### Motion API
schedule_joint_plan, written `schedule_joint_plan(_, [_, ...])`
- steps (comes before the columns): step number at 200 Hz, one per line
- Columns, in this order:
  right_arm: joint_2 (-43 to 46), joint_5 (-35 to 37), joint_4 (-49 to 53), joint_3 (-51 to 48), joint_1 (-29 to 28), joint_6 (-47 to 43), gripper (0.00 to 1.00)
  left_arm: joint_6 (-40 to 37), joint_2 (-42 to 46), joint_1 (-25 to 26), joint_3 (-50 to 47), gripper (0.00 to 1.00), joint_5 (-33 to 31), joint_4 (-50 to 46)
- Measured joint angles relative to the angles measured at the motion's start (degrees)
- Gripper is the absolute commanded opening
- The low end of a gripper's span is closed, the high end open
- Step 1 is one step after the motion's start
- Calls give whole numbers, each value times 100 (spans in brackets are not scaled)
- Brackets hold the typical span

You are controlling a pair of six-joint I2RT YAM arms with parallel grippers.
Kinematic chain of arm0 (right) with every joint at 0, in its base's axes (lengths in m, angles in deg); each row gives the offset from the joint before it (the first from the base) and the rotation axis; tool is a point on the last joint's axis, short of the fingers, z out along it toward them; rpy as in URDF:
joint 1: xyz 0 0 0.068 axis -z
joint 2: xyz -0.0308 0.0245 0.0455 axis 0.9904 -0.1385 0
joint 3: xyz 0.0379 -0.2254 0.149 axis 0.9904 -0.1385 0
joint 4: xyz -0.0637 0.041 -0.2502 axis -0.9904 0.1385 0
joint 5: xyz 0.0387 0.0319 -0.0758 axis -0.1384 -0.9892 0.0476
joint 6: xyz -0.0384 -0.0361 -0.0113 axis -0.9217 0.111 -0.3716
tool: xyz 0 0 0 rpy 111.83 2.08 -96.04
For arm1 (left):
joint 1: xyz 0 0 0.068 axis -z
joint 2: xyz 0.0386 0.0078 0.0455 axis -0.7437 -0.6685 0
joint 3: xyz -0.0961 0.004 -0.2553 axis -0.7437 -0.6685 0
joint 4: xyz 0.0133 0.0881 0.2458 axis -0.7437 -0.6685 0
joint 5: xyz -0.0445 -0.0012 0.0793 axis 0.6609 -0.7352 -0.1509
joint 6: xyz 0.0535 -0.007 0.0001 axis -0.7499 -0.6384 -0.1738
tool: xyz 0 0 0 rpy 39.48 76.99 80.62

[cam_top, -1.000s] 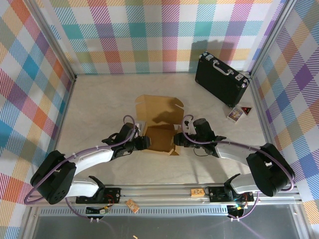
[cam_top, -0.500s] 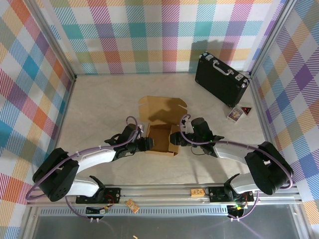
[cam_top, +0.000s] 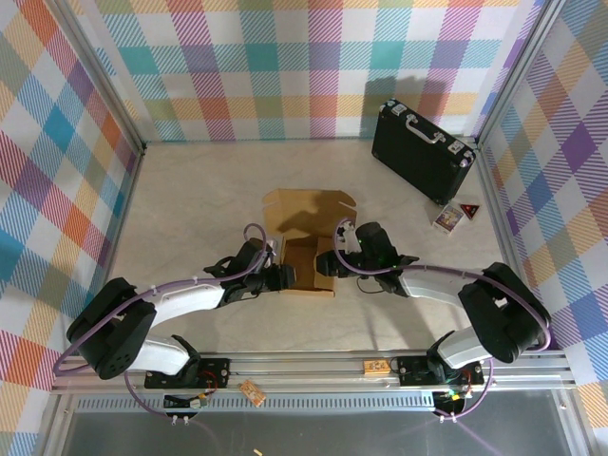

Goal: Fold the paper box

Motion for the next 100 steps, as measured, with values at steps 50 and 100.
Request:
schedule_joint_plan(50, [-87,70,7,76,-66,-48,53,20,0,2,0,50,-44,-31])
schedule_joint_plan(100, [240,238,557,127,-142,-321,59,92,35,68,0,49,-219,-282])
